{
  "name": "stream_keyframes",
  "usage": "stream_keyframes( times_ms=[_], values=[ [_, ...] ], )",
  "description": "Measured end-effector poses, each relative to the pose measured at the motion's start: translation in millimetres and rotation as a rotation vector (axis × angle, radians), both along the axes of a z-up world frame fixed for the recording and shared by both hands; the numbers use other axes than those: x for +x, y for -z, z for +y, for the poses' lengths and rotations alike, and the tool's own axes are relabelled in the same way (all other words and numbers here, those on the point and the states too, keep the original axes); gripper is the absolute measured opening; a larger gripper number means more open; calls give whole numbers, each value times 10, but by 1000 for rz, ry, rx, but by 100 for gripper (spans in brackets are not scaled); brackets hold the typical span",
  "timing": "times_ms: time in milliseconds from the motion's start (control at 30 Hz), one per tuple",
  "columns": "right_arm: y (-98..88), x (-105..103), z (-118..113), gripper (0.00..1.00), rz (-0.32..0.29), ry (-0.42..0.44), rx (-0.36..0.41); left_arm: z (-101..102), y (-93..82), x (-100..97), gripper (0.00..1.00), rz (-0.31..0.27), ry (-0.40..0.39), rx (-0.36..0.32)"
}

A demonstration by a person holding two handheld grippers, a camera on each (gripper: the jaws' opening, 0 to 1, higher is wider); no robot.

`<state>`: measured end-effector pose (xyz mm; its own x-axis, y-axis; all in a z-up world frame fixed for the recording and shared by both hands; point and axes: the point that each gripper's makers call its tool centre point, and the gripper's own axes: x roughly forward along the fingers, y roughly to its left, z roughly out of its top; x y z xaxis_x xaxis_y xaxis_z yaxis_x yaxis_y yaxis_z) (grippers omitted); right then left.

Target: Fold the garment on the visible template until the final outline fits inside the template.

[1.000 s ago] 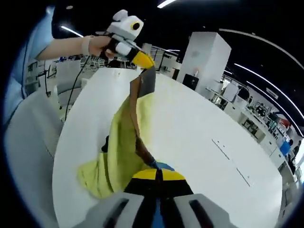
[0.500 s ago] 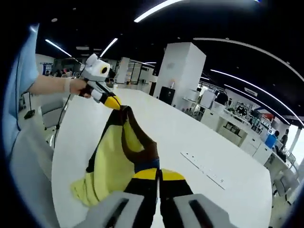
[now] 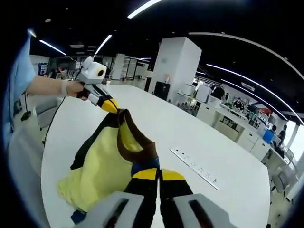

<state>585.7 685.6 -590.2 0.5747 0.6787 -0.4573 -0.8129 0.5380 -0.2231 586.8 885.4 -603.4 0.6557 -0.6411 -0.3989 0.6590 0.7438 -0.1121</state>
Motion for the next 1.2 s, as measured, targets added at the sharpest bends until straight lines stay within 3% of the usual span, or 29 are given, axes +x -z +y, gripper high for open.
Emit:
stream_keyframes(
  times_ms=[300, 700, 900, 1200],
  values=[
    [504, 513, 86, 0, 98, 28, -49, 81, 448, 485, 0, 40, -51, 10],
    [1234, 972, 127, 0, 266, 110, -58, 109, 1101, 861, 0, 122, -75, 52],
    [1424, 1129, 138, 0, 262, 116, -104, 126, 1345, 921, 0, 150, -77, 82],
    [1654, 1358, 187, 0, 270, 161, -130, 185, 1480, 1034, 0, 139, -115, 109]
  ],
)
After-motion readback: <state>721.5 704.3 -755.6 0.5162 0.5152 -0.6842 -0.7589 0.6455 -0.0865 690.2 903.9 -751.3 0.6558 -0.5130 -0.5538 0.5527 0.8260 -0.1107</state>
